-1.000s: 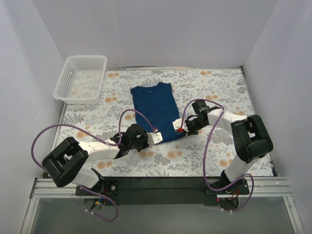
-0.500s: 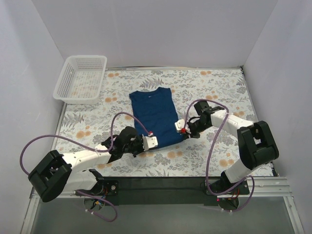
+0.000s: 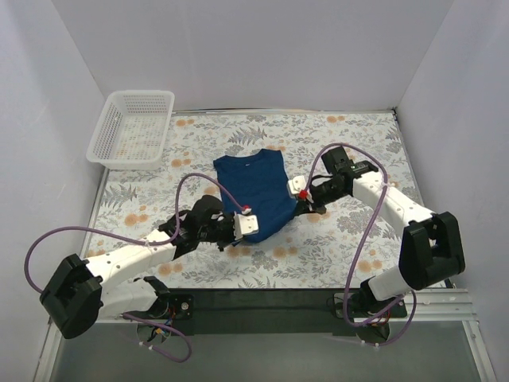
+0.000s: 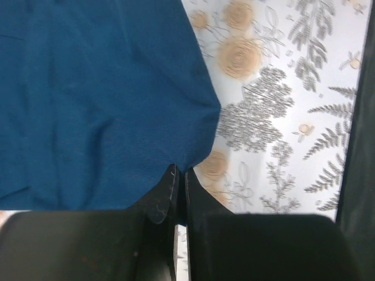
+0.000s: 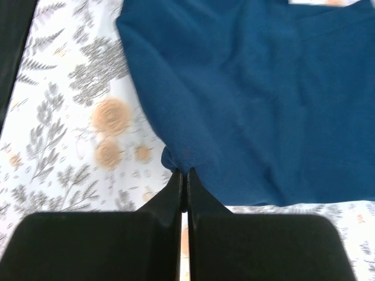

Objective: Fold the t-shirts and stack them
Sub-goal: Fold the tshirt

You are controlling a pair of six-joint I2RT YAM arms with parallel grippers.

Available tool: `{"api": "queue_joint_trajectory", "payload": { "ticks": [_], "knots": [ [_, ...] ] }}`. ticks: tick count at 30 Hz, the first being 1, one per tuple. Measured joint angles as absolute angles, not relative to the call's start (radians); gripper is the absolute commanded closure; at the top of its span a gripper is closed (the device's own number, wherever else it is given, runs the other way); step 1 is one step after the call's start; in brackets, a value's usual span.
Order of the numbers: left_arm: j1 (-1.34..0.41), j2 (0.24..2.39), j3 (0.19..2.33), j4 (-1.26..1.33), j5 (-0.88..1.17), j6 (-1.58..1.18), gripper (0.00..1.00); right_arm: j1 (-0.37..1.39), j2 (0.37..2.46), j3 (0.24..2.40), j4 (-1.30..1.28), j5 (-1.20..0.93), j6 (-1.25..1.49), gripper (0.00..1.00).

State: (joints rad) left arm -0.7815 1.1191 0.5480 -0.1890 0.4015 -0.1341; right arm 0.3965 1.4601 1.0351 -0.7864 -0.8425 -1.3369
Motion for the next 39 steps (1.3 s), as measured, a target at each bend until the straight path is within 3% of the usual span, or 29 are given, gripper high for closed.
{"api": "queue_joint_trajectory", "payload": {
  "ticks": [11, 22, 39],
  "knots": [
    [-0.5, 1.25, 0.731, -0.236, 0.549, -0.029, 1.0, 0.366, 1.672, 1.316, -0.79, -0.899, -1.191, 0.99],
    [-0.369, 1.42, 0.797, -0.149, 0.605, 0.003, 1.0, 0.329, 1.912, 1.579, -0.77, -0.92, -1.004, 0.99],
    [-0.3, 1.548, 0.828, 0.244, 0.549, -0.035, 1.0, 0.32, 1.988, 1.647, -0.374, -0.9, -0.573, 0.99]
  ]
}}
